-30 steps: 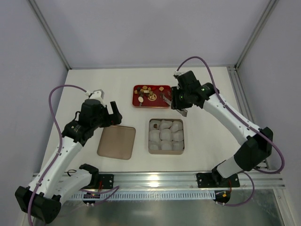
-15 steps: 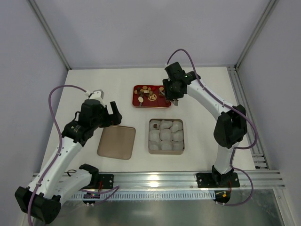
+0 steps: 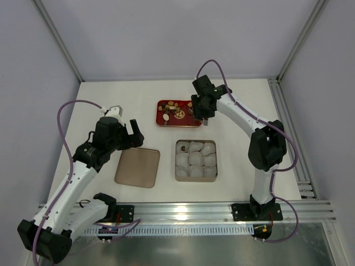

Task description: Pack the chocolate

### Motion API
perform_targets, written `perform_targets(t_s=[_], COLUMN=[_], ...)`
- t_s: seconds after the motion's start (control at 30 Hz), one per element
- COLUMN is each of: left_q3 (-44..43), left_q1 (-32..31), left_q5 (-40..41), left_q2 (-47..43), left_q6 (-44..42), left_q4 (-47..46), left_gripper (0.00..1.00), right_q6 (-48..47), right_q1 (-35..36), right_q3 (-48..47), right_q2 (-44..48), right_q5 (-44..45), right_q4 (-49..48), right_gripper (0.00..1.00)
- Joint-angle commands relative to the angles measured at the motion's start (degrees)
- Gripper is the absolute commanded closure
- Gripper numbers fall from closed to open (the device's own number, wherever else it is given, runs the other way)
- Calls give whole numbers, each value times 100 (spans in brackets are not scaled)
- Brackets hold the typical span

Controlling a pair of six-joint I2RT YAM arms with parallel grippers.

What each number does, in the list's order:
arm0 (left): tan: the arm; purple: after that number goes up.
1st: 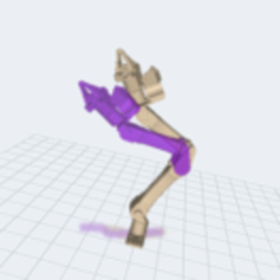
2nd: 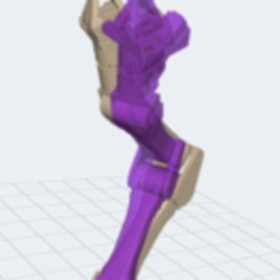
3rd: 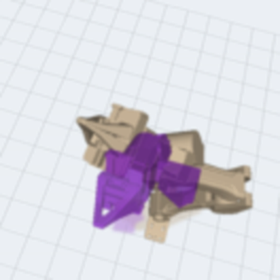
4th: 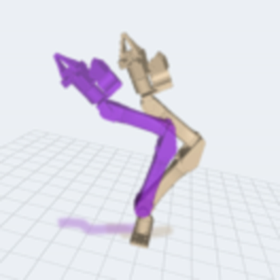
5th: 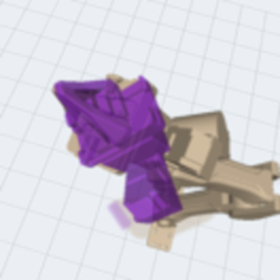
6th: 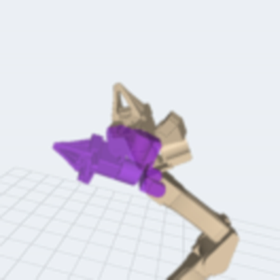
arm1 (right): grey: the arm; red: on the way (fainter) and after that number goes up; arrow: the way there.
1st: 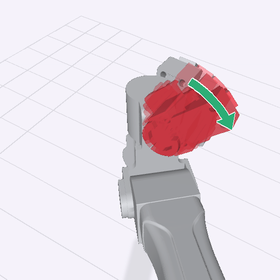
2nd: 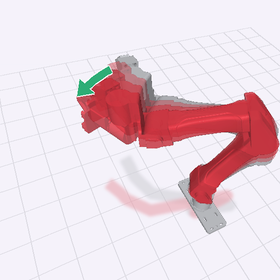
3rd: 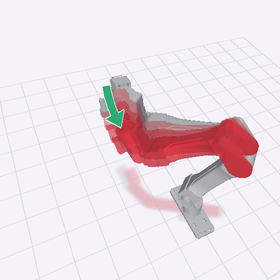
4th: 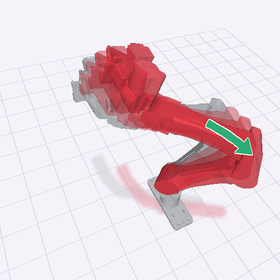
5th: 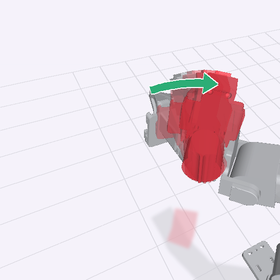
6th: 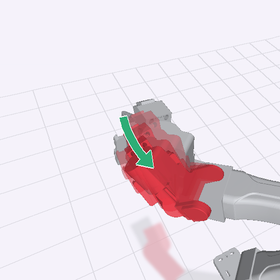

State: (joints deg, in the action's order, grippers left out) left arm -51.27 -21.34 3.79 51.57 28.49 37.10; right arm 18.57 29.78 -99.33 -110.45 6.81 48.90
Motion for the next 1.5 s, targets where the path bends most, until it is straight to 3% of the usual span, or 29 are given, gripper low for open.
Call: perform_targets(t_s=[0.0, 0.73, 0.9, 1.47], left_q3=[-15, 3, 11, 11], left_q1=[16, 16, 16, 16], left_q5=[-63, -80, -89, -80], left_q2=[-86, -191, -209, -200], left_q6=[43, 51, 51, 43], left_q4=[-124, -124, -124, -133], left_gripper=[0, 0, 0, 0], right_q6=[121, 165, 130, 77], right_q1=[45, 160, 142, 142], right_q3=[-131, -25, -183, 106], right_q2=[-37, -152, -205, 542], right_q5=[128, 189, 189, 101], right_q4=[-136, -144, -21, -12], right_gripper=[51, 57, 63, 63])
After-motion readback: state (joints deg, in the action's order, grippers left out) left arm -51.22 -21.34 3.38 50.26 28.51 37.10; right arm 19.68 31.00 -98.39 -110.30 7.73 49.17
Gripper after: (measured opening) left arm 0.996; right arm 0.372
